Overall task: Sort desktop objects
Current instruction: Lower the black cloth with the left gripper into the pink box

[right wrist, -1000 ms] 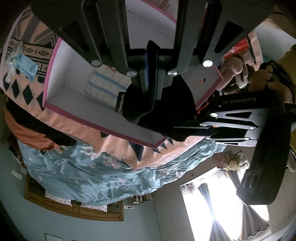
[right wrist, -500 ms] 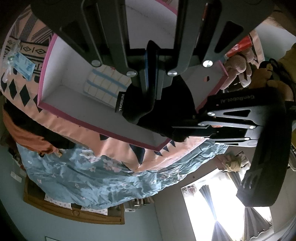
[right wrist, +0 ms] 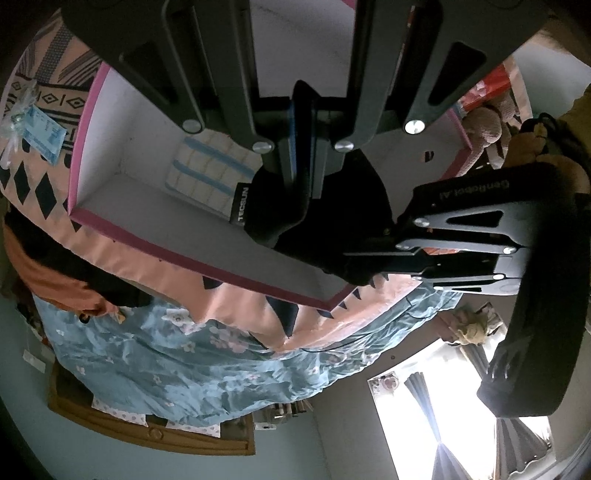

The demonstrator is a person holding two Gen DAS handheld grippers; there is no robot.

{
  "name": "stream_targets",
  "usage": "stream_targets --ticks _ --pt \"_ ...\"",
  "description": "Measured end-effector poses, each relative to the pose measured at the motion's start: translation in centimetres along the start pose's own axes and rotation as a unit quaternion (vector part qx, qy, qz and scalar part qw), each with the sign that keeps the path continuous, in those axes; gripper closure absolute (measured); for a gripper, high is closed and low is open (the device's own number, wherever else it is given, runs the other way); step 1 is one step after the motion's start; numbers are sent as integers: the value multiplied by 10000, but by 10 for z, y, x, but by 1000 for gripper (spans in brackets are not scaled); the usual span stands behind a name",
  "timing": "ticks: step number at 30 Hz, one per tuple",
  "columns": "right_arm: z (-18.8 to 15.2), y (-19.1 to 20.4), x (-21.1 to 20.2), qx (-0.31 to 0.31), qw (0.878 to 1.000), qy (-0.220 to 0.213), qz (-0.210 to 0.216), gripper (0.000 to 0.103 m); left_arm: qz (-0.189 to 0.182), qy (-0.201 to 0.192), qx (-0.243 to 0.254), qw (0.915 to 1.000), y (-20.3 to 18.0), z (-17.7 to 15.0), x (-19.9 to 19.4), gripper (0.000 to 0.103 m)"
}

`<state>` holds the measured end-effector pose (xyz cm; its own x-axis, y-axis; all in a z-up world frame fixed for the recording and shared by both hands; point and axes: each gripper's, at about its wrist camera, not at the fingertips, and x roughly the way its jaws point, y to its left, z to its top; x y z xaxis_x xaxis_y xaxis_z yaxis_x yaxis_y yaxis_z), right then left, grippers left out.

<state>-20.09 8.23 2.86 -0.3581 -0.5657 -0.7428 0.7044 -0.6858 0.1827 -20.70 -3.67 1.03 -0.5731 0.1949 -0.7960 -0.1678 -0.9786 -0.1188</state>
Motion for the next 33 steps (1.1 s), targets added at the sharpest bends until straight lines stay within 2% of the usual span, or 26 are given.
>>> stream_targets --ticks 33 --pt "-1 -10 42 160 9992 343 -150 97 291 214 85 9993 1 4 42 80"
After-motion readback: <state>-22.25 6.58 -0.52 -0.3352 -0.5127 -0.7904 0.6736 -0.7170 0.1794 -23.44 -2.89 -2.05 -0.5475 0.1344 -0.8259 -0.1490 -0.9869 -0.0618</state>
